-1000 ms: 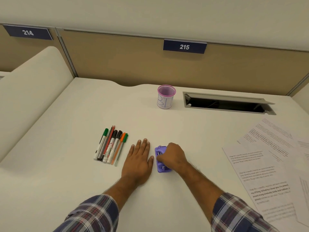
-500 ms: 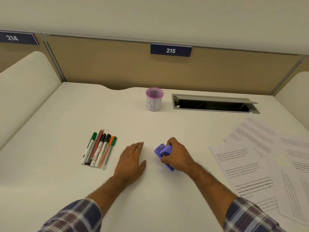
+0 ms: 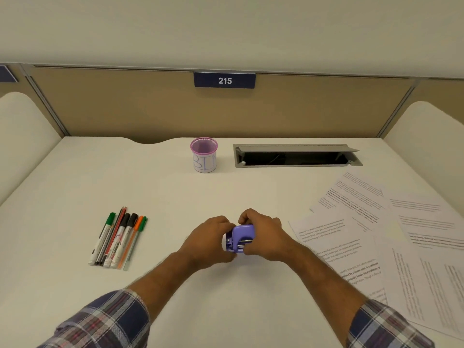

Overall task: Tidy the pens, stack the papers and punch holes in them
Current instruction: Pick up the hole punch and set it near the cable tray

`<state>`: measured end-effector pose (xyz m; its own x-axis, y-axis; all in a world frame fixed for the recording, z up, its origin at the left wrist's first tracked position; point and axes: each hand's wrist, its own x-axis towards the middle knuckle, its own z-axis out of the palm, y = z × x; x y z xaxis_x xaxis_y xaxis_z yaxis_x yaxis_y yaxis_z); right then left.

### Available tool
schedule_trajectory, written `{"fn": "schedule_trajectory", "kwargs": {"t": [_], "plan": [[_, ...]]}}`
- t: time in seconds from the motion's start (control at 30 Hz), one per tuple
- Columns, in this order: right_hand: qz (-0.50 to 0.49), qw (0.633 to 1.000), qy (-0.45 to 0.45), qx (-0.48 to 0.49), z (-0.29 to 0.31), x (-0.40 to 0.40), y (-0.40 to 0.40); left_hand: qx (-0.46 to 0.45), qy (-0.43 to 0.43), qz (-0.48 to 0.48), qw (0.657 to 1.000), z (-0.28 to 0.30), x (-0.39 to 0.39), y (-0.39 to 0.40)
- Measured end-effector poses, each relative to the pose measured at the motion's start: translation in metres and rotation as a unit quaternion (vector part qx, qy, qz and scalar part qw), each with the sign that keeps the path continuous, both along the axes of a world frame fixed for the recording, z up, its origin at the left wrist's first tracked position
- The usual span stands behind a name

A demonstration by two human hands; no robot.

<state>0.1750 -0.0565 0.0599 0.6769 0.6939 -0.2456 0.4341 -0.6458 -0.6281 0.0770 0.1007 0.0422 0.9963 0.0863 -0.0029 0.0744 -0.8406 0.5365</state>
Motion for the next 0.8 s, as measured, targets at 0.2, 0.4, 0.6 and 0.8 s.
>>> {"fn": "schedule_trajectory", "kwargs": {"t": [0.2,0.4,0.6,0.8], "plan": [[-0.039,0.996,-0.017,0.082,0.007,0.019,-0.022,-0.021,-0.004,0.039,0.999,0.010,0.031,-0.005],[-0.226,0.950,0.069,0.203,0.012,0.057,-0.048,-0.042,-0.030,0.087,0.995,0.015,0.070,-0.008],[-0.272,0.919,0.146,0.243,-0.004,0.094,-0.052,-0.068,-0.002,0.108,0.992,0.005,0.123,-0.022],[-0.257,0.932,0.128,0.220,-0.026,0.133,-0.046,-0.083,0.016,0.159,0.984,-0.015,0.174,-0.023]]}}
